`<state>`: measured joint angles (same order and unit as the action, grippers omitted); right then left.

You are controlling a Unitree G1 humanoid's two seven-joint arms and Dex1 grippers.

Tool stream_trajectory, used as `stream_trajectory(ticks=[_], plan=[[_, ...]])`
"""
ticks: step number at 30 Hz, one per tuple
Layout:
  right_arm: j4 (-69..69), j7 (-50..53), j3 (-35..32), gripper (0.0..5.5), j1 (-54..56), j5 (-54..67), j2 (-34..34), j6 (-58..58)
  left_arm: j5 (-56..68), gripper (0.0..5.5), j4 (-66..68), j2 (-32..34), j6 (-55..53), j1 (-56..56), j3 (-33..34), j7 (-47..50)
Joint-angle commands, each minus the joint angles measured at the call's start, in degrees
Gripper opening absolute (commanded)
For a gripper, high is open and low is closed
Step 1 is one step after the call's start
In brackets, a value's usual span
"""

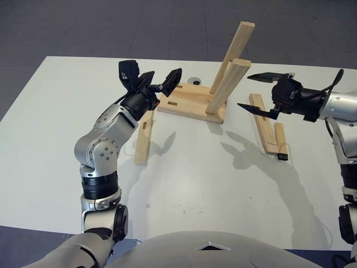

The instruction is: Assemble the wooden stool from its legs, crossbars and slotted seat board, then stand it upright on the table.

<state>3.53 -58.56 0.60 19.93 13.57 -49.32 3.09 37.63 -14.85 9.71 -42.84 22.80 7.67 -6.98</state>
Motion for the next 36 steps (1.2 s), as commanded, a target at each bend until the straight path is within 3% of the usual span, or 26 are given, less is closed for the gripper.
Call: stream_trajectory(ticks=[1,8,14,20,24,26,32,36], plan=[[6.61,0.92,-1.77,4.30,-9.04,1.19,-1.78,7.05,-12.94,5.40,12.63,7.75,8.15,4.16,-2.04,-0.54],[16.83,17.52,0.96,5.35,-14.42,-2.19,9.59,17.61,-25.25,5.40,33.98,8.73,20.48,9.83,-8.51,-6.05],[21.84,26.64,0.58,5.39,-13.60,-0.86,17.70,25.76,-30.64,5.40,45.14,7.26,28.47,12.45,-10.58,-7.80],[29.60,26.79,-6.37,5.39,-9.37,27.90,23.23,51.62,-30.58,5.40,43.31,6.37,29.04,11.90,-9.28,-8.37],[29.58,30.81,-6.59,5.39,-6.16,31.44,24.34,55.53,-29.86,5.40,39.24,6.80,27.49,9.56,-8.02,-8.35],[27.26,34.63,-5.54,5.39,-3.00,31.68,28.30,55.85,-29.28,5.40,36.18,6.79,26.17,7.62,-7.16,-8.14],[18.96,52.26,-12.09,5.39,5.97,43.92,44.60,63.26,-29.30,5.40,32.59,5.12,23.57,3.78,-6.73,-7.31],[10.75,71.66,-21.62,5.39,12.43,53.66,54.49,58.67,-28.93,5.40,30.35,3.72,22.36,1.72,-6.74,-7.20]])
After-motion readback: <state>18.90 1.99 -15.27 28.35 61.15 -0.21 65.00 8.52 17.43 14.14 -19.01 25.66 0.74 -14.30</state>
